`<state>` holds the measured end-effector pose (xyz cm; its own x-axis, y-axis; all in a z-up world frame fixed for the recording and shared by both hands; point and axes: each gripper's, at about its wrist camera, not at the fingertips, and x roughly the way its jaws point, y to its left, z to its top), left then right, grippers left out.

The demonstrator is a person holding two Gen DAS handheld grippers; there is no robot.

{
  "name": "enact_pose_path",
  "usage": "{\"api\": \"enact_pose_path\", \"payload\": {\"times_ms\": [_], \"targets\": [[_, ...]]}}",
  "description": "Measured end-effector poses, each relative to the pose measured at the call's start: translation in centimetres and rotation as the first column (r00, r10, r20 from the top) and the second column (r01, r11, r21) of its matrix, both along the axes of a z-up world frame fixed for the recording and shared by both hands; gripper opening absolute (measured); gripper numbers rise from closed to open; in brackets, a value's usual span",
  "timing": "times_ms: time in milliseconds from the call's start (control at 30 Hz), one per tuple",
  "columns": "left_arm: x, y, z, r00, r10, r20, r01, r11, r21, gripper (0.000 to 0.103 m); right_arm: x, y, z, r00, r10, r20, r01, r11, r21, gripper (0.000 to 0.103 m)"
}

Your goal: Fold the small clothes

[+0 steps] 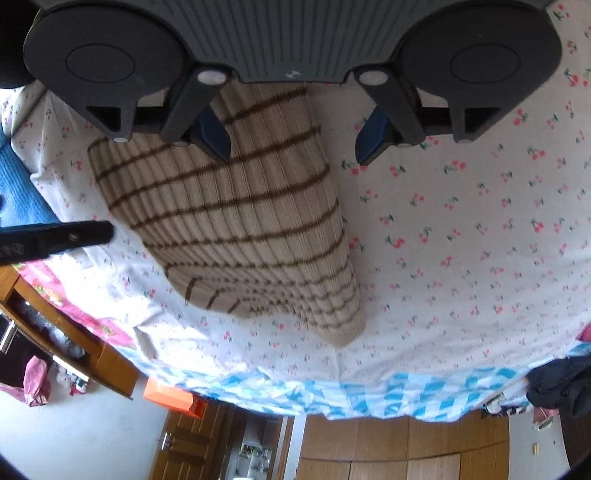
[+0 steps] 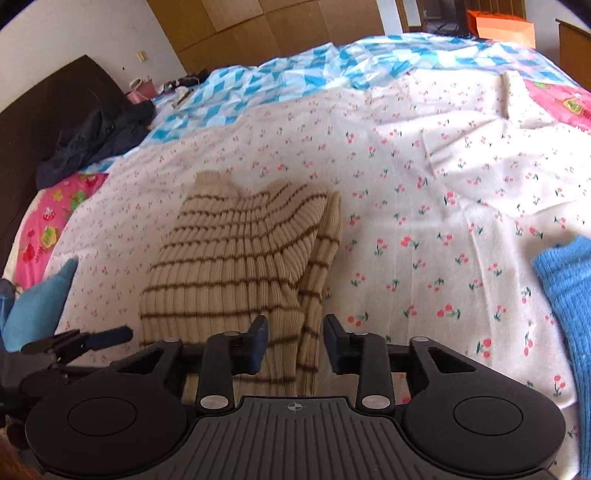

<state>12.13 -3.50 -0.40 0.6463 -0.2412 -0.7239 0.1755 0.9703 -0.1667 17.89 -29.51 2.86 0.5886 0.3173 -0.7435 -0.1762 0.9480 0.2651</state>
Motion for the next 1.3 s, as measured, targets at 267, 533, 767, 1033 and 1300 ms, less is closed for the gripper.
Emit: {"api": "enact_pose_path", "payload": {"times_ms": [267,533,767,1033,1300], "targets": [[3.7,0.4,0.4,0.996,0.064,0.059,-0.064,0.998,-0.002,0.079,7.1,2.3,-4.2,0.996,-0.090,-0.018,0.090,0.995,0.033,0.017],[6.4,1.5,-2.7,0.993,0.122,0.002,-0.121,0.988,-0.091,0.095,6.4,-0.7,-6.4,0.978,-0.204,-0.048,0.209,0.970,0.123,0.008],[5.9,1.8,-0.9,0.993,0.119,-0.001,-0.119,0.989,-0.085,0.094,5.7,-0.5,-4.7,0.986,-0.164,-0.015,0.165,0.981,0.106,0.017],[4.9,1.8,-0.5,0.992,0.121,0.020,-0.120,0.992,-0.035,0.094,1.7,0.9,-3.0,0.997,-0.058,0.041,0.057,0.998,0.036,0.038],[5.3,1.1,-1.6,0.994,0.096,-0.056,-0.098,0.995,-0.036,0.095,1.9,-0.5,-5.3,0.991,-0.123,-0.059,0.128,0.987,0.093,0.040]]}}
